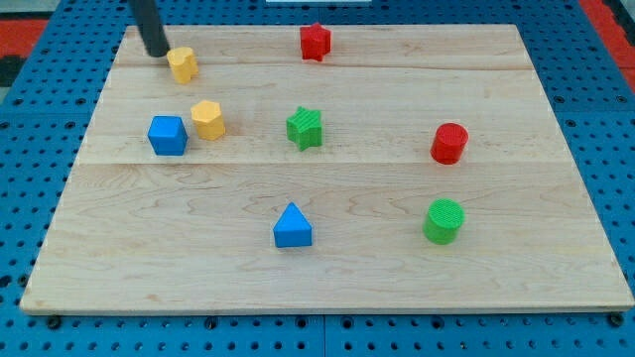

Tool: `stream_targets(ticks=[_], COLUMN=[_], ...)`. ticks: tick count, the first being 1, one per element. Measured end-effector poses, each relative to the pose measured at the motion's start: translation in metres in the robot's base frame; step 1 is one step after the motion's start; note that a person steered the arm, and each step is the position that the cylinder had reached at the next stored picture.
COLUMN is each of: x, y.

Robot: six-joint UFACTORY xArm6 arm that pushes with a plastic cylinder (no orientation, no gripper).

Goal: Slide the heart close to the cube

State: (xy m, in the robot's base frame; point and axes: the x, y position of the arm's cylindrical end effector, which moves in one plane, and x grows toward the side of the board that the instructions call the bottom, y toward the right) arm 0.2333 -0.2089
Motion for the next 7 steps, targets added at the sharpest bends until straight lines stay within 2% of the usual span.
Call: stream_targets(ticks=[1,2,3,4,5,6,7], x=[0.024,0.097,0.100,0.070,0.053,0.057,0.102], y=[0.013,-0.015,-0.007,-0.014,0.021,0.065,0.065])
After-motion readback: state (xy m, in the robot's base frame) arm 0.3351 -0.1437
